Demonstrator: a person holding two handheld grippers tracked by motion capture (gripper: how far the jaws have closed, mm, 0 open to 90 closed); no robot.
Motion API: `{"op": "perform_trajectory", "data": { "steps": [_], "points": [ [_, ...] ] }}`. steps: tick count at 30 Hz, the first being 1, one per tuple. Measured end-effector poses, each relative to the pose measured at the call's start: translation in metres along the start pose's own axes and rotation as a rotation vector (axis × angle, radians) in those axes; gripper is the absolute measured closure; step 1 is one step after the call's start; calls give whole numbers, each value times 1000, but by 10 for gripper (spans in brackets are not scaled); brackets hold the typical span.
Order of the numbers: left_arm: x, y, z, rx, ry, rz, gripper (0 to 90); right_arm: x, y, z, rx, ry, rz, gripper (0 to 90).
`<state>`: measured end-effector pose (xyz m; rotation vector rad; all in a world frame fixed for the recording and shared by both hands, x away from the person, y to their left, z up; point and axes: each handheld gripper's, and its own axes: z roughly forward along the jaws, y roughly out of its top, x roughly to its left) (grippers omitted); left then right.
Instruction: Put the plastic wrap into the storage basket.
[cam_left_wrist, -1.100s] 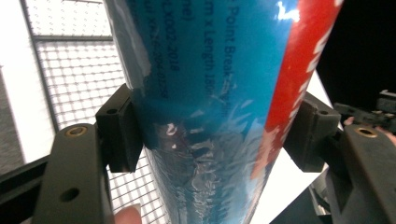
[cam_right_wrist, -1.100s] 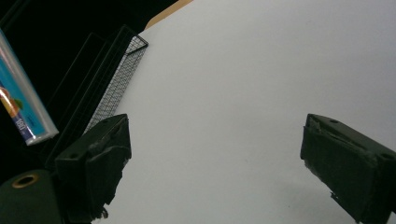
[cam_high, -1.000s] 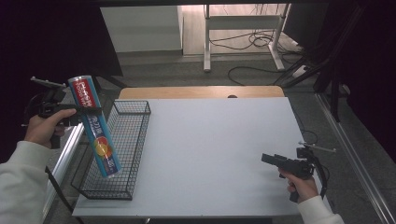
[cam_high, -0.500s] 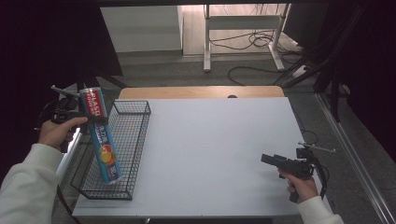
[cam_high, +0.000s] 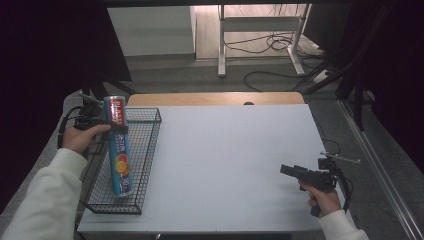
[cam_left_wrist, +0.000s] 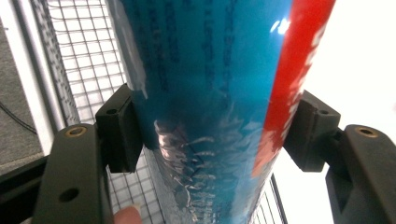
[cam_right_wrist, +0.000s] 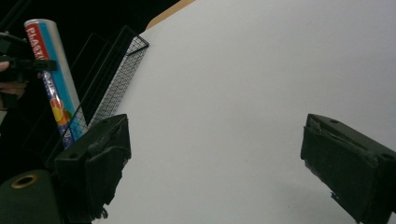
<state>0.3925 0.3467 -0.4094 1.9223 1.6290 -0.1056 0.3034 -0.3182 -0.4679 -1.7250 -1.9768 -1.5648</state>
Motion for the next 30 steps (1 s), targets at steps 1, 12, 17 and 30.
{"op": "perform_trajectory", "data": {
  "steps": [1, 12, 17, 30],
  "points": [
    [-1, 6, 8, 16, 11, -3, 319, 0, 0, 0, 0, 0, 1, 86],
    [3, 28, 48, 87, 55, -56, 317, -1, 3, 1, -10, -2, 6, 86],
    [8, 33, 64, 115, 69, -79, 315, -2, 4, 0, -13, -12, 5, 86],
    [12, 29, 104, 175, 129, -93, 315, -5, 3, -1, -14, -20, 14, 86]
  ]
}}
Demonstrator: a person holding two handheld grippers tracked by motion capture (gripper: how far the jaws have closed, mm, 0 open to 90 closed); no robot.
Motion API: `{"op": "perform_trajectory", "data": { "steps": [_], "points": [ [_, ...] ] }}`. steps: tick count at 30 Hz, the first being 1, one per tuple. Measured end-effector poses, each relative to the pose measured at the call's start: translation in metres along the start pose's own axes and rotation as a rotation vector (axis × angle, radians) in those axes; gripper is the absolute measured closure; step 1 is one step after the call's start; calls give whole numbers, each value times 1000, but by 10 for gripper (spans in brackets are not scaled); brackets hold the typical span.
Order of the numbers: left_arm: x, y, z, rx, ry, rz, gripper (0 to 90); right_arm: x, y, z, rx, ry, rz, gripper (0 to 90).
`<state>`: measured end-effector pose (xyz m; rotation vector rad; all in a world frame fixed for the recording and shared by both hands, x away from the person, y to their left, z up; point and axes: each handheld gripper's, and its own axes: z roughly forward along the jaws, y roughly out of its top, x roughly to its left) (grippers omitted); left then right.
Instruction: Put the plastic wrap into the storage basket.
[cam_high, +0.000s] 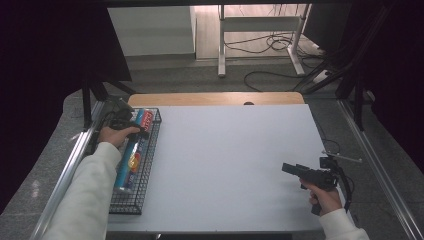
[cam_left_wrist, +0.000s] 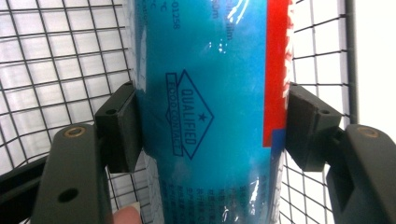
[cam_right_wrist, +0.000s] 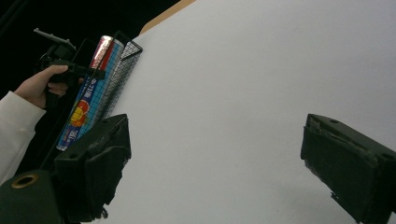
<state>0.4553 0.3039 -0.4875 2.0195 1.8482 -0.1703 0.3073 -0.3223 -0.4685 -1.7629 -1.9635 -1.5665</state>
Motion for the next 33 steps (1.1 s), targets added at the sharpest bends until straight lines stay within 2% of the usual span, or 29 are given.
{"op": "perform_trajectory", "data": {
  "steps": [6, 11, 15, 16, 18, 19, 20, 21, 25, 30, 31, 32, 33],
  "points": [
    [5, 2, 8, 13, 6, -23, 313, -2, 0, 0, 2, -2, -2, 86],
    [12, 0, 14, 3, 10, -43, 305, -2, 0, 0, 3, 0, -5, 87],
    [10, -2, 13, -9, 9, -31, 296, -2, 0, 1, 6, 1, -6, 87],
    [10, -2, 12, -13, -2, -29, 270, -2, 0, 1, 5, 2, -5, 87],
    [7, -3, 6, -44, -17, -28, 200, -1, 0, 1, 9, 5, -3, 87],
    [4, -4, 2, -60, -13, -21, 161, -1, -1, 1, 10, 5, -5, 87],
    [1, -5, -2, -72, -8, -18, 161, -1, -1, 1, 10, 5, -5, 87],
    [-2, -6, -6, -75, -7, -7, 113, -1, -1, 1, 9, 8, -7, 87],
    [-19, -13, -24, -101, 7, 48, 75, -1, 0, 2, 13, 15, -11, 87],
    [-36, -31, -54, -206, -7, 101, 75, -1, -1, 2, 17, 16, -26, 87],
    [-41, -40, -66, -243, -18, 119, 76, 0, -1, 2, 22, 19, -35, 87],
    [-41, -40, -66, -243, -18, 119, 76, 0, -1, 2, 22, 19, -35, 87],
    [-44, -46, -72, -266, -24, 130, 76, 0, -1, 1, 22, 20, -40, 87]
  ]
}}
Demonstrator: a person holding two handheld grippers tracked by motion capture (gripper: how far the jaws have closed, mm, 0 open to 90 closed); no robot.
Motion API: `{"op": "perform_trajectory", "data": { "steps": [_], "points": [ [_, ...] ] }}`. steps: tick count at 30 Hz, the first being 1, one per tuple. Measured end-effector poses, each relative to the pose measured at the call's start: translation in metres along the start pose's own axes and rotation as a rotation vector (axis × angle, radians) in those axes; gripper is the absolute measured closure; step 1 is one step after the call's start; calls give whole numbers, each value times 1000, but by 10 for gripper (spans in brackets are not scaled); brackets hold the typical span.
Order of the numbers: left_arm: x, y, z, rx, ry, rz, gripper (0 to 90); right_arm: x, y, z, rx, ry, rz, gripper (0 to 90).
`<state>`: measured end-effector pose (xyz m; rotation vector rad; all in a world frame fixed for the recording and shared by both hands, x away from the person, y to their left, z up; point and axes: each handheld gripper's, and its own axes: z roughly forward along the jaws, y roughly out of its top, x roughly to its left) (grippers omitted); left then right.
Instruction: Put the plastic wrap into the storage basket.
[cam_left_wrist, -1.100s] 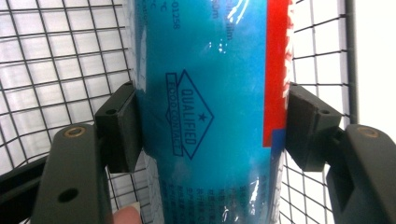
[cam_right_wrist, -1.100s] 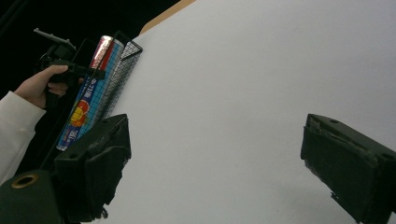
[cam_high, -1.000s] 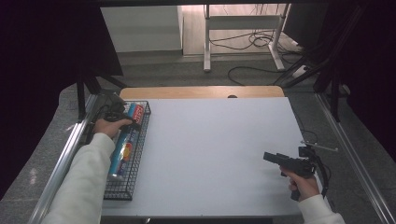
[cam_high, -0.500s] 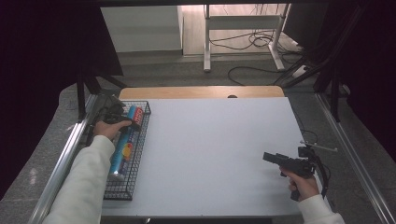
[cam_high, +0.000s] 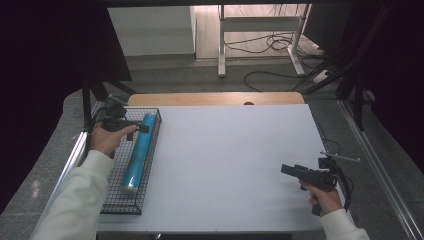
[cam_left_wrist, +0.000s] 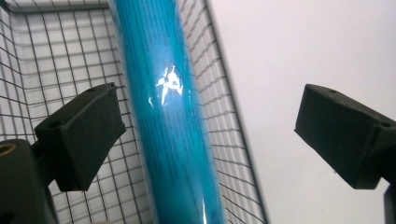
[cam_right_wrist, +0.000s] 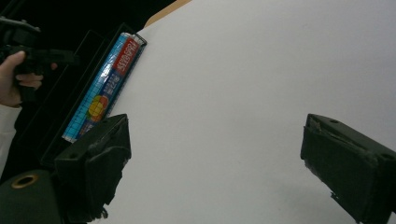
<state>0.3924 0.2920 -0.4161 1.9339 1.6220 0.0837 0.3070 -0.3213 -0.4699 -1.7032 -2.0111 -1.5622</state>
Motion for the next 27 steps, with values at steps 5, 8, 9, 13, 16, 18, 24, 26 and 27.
{"op": "perform_trajectory", "data": {
  "steps": [5, 8, 9, 13, 16, 18, 24, 26, 27],
  "points": [
    [-15, -22, -29, -92, -35, 54, 81, 2, 1, -1, -3, 7, -27, 87],
    [-22, -38, -41, -134, -58, 87, 84, 5, 1, 0, 0, 11, -50, 87],
    [-24, -43, -44, -152, -70, 96, 86, 6, 1, 0, 2, 11, -60, 87],
    [-41, -66, -54, -195, -79, 166, 97, 9, 1, 1, 14, 15, -105, 87],
    [-55, -83, -58, -227, -119, 204, 100, 11, 0, 2, 26, 12, -145, 87],
    [-63, -95, -59, -239, -143, 226, 101, 13, -1, 4, 38, 7, -171, 88],
    [-78, -127, -53, -256, -159, 263, 109, 14, -3, 4, 40, -16, -234, 89],
    [-83, -137, -51, -262, -156, 274, 113, 15, -4, 4, 40, -25, -260, 90],
    [-86, -141, -48, -256, -151, 289, 113, 15, -4, 4, 41, -33, -271, 90]
  ]
}}
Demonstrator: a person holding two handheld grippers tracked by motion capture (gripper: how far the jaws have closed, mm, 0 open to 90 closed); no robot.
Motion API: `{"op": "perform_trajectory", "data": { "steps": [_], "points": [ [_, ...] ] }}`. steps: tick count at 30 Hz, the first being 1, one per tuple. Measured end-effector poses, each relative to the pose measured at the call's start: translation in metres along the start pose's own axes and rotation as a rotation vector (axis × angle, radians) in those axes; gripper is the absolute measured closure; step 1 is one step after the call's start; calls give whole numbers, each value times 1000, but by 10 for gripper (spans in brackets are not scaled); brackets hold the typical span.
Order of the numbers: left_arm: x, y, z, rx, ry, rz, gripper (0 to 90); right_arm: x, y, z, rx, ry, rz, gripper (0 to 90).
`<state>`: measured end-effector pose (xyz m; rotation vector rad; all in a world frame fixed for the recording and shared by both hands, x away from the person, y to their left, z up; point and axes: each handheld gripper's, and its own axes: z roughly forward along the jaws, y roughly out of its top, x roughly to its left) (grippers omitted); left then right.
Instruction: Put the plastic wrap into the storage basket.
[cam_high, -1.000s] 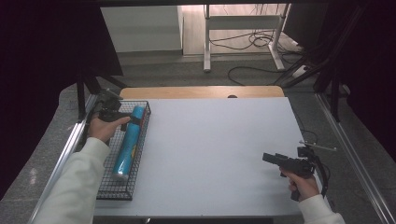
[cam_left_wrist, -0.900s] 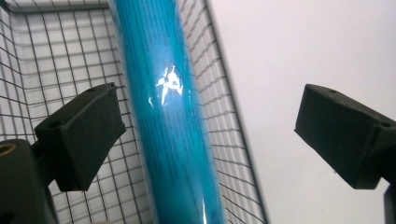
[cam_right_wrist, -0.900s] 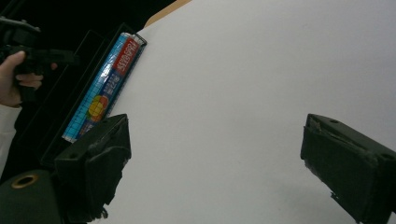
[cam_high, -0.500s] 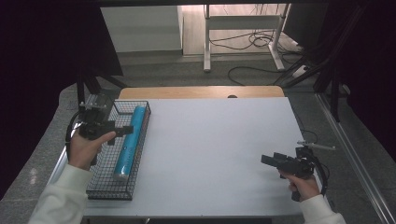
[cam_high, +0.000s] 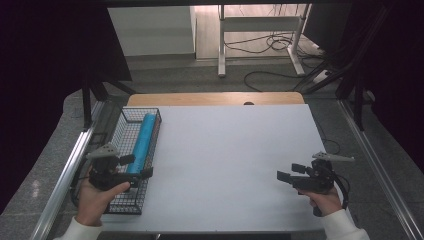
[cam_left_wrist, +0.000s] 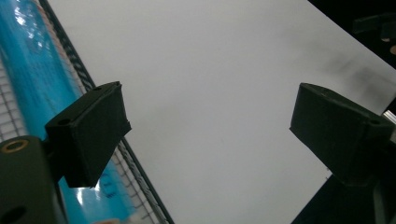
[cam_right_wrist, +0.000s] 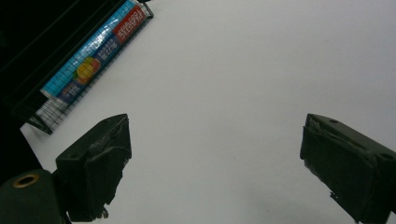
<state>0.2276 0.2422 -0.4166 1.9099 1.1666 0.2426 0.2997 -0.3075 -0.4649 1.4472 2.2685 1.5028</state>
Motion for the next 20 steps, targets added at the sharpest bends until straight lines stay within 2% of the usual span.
{"op": "perform_trajectory", "data": {
  "steps": [5, 6, 9, 12, 20],
  "points": [
    [-18, -13, 13, 55, 19, 61, 112, 4, -3, 3, 22, -26, -64, 91],
    [-19, -14, 15, 61, 19, 66, 112, 4, -3, 3, 22, -26, -64, 91],
    [-22, -16, 19, 67, 12, 69, 112, 6, -4, 3, 29, -33, -92, 91],
    [-21, -16, 19, 64, 24, 67, 112, 6, -4, 4, 25, -40, -106, 91],
    [-20, -16, 20, 66, 30, 69, 112, 6, -6, 1, 9, -57, -115, 91]
  ]
}}
